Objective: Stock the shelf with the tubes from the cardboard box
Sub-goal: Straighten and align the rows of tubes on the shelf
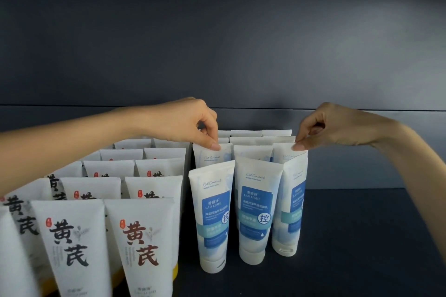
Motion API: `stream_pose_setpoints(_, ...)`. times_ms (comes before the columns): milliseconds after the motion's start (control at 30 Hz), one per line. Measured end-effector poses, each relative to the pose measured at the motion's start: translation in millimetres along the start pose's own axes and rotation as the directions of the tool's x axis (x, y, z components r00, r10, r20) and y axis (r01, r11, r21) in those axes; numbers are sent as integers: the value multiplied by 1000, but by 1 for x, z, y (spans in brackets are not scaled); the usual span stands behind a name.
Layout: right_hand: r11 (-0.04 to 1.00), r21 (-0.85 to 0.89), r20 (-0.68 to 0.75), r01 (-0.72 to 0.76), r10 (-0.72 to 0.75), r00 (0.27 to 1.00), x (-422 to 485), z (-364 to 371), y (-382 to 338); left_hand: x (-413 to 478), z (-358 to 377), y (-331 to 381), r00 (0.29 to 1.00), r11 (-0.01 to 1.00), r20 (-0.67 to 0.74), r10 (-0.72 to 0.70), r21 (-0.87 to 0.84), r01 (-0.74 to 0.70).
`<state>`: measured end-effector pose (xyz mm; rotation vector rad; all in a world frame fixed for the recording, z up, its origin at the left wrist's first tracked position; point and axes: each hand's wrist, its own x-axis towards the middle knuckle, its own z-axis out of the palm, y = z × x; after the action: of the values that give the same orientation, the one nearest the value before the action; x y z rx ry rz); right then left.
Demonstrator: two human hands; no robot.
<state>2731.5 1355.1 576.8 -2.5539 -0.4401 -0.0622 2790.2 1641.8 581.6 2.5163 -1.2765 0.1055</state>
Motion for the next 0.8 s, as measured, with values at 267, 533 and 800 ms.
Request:
stream_pose_setpoints(267, 1000, -4, 26, 23, -23, 999, 2, 2, 4, 3, -2, 0, 1000, 999, 20, 0, 53, -1)
stream_pose_setpoints(533, 999, 19, -38, 46, -45, 998, 2, 1, 2, 6, -5, 4, 999, 992, 41, 1, 129, -6)
stream_pose_setpoints(800, 986, 60, -82, 158, -153, 985, -8, 2, -32, 1, -5, 3, 999, 988, 17, -27, 154, 24)
